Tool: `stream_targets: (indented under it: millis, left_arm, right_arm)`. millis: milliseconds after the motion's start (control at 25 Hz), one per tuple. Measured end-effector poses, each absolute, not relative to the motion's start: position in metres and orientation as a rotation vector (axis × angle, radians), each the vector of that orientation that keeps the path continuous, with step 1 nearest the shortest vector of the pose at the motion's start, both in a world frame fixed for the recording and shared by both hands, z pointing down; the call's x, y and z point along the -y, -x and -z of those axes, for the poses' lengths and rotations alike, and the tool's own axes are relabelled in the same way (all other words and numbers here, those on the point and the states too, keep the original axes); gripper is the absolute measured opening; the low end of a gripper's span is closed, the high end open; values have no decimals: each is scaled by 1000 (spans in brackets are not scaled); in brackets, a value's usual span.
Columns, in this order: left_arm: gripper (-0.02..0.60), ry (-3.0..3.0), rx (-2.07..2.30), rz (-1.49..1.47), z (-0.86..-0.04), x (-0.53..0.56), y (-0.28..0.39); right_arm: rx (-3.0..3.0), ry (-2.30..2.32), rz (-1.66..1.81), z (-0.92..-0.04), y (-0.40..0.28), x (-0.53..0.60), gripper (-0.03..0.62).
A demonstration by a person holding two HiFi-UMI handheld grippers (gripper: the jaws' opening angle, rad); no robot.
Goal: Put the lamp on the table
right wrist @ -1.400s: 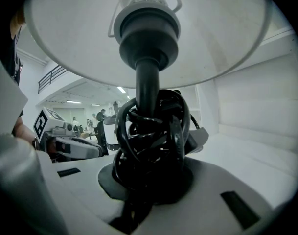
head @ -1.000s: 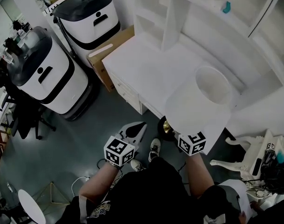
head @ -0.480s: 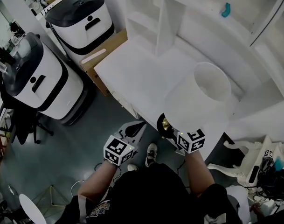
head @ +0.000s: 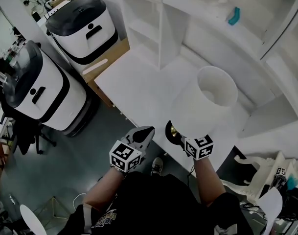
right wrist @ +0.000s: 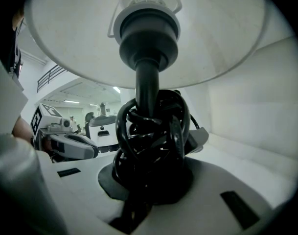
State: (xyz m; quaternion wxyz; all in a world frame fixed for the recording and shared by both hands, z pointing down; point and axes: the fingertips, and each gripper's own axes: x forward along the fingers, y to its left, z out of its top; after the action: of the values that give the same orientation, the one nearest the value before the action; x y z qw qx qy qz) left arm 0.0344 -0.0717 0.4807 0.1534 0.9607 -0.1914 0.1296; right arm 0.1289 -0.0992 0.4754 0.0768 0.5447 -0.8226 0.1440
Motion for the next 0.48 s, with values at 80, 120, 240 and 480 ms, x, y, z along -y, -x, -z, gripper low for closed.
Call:
stream_targets:
  millis: [80, 120, 240, 480]
  left_arm:
    - [6, -2755, 546, -380, -480, 76, -39]
    - [6, -2759, 544, -383, -479, 78, -41]
    - [6, -2769, 537, -385, -478, 85, -45]
    - [6, -2782, 487, -399, -482, 104, -47]
  right_arm:
    - [2465, -1637, -429, -476, -135, 103, 58]
    - [2464, -1642, -427, -476, -137, 106, 58]
    - [2461, -1655, -420, -476, -141, 113, 58]
    - [2435, -1698, -433, -480, -144, 130, 58]
